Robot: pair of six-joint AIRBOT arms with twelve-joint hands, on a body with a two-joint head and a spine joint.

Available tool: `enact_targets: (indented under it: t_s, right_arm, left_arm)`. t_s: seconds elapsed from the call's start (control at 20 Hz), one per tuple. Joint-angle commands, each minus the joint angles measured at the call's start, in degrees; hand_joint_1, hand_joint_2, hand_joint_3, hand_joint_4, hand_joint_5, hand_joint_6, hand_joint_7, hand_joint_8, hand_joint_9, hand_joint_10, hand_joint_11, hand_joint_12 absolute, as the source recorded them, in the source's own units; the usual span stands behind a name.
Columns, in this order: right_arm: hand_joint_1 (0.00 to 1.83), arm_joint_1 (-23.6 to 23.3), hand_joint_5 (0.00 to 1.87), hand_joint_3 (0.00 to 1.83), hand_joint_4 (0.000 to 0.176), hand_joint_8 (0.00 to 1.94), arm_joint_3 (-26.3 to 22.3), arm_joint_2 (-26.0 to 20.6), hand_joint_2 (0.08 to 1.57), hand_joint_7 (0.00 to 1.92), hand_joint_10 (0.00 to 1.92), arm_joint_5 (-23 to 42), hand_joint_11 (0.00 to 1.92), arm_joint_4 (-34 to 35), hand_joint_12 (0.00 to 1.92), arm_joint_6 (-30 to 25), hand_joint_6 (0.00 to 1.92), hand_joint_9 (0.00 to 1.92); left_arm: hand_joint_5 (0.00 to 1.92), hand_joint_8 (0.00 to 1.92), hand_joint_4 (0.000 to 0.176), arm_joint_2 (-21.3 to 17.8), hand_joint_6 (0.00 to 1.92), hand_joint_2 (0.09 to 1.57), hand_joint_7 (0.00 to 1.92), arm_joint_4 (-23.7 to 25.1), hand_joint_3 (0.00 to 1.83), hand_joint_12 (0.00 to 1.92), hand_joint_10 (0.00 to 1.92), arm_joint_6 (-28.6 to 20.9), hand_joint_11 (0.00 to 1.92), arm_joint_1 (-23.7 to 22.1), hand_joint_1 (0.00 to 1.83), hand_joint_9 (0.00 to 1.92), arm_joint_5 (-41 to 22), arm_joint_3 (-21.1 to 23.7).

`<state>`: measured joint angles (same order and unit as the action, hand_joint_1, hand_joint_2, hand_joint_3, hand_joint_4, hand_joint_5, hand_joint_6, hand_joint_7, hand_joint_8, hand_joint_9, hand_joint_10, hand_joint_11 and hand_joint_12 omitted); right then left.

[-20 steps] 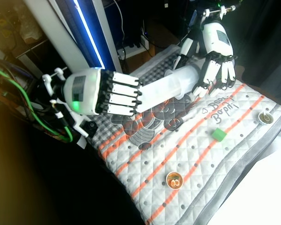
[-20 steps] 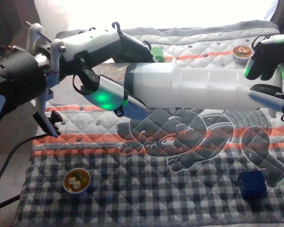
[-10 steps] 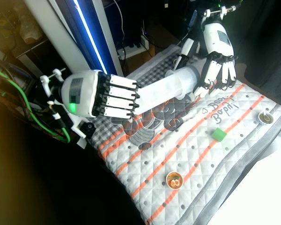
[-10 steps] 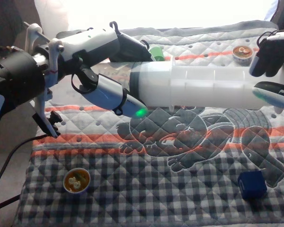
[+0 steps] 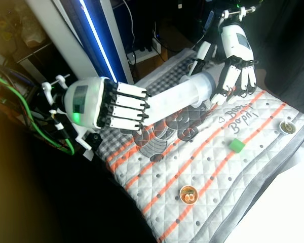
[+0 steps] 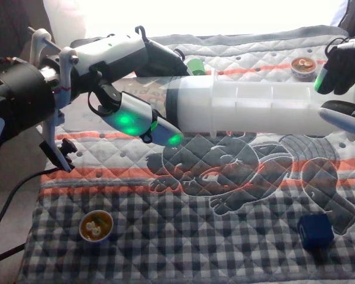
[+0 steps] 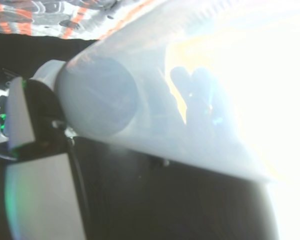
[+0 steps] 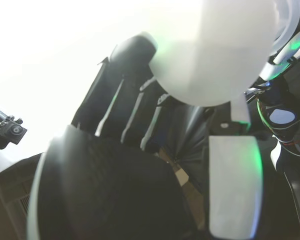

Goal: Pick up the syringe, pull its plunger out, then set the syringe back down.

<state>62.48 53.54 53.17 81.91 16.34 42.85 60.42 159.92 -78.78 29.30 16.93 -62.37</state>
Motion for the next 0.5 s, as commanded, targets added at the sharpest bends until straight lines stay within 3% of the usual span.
enact_targets:
  t_s: [0.0,0.05,0.1,0.15,0.2,0.25,0.4,0.45]
  right_arm:
    - [1.31,-0.29,0.62,0.00,0.000,0.82,0.15,-0.51,1.12,0.64,0.87,7.14,0.49,1.37,1.37,0.57,0.80,0.61]
    - [1.31,-0.29,0.62,0.00,0.000,0.82,0.14,-0.51,1.12,0.64,0.87,7.15,0.49,1.37,1.37,0.57,0.80,0.61]
    - [1.18,-0.29,0.49,0.00,0.000,0.17,0.14,-0.51,0.90,0.53,0.32,7.15,0.33,1.36,1.18,0.57,0.23,0.51]
    - [1.16,-0.29,0.42,0.00,0.007,0.05,0.14,-0.51,0.82,0.46,0.17,7.16,0.21,1.36,1.21,0.57,0.09,0.46]
    - [1.10,-0.29,0.30,0.00,0.071,0.01,0.14,-0.51,0.79,0.27,0.06,7.17,0.04,1.36,1.19,0.57,0.02,0.29]
    - [1.05,-0.29,0.21,0.00,0.091,0.00,0.14,-0.51,0.79,0.13,0.01,7.18,0.01,1.37,1.10,0.57,0.00,0.17]
    - [0.90,-0.29,0.01,0.00,0.084,0.00,0.13,-0.51,0.81,0.00,0.00,7.27,0.00,1.41,0.80,0.57,0.00,0.00]
    - [0.88,-0.29,0.00,0.00,0.092,0.00,0.13,-0.51,0.81,0.00,0.00,7.34,0.00,1.46,0.74,0.57,0.00,0.00]
  left_arm:
    - [0.87,0.01,0.000,-0.78,1.16,1.17,0.86,-0.41,0.00,1.59,0.80,-0.93,0.00,-0.39,1.13,0.30,8.09,-0.32]
    - [0.87,0.01,0.000,-0.76,1.16,1.17,0.86,-0.41,0.00,1.59,0.80,-0.93,0.00,-0.39,1.13,0.30,8.09,-0.32]
    - [0.87,0.01,0.000,-0.74,1.15,1.17,0.87,-0.40,0.00,1.59,0.79,-0.93,0.00,-0.38,1.13,0.29,8.09,-0.32]
    - [0.87,0.01,0.000,-0.72,1.15,1.17,0.86,-0.39,0.00,1.63,0.85,-0.93,0.00,-0.38,1.13,0.27,8.08,-0.32]
    - [0.87,0.02,0.000,-0.72,1.14,1.17,0.88,-0.38,0.00,1.68,0.89,-0.93,0.00,-0.38,1.14,0.28,8.08,-0.31]
    - [0.87,0.01,0.000,-0.70,1.15,1.17,0.87,-0.38,0.00,1.65,0.87,-0.93,0.00,-0.35,1.13,0.26,8.08,-0.31]
    - [0.86,0.01,0.000,-0.70,1.16,1.18,0.86,-0.27,0.00,1.60,0.85,-0.93,0.00,-0.30,1.13,0.27,8.06,-0.24]
    - [0.86,0.00,0.000,-0.70,1.15,1.17,0.86,0.04,0.00,1.61,0.85,-0.93,0.00,-0.33,1.13,0.27,8.04,-0.06]
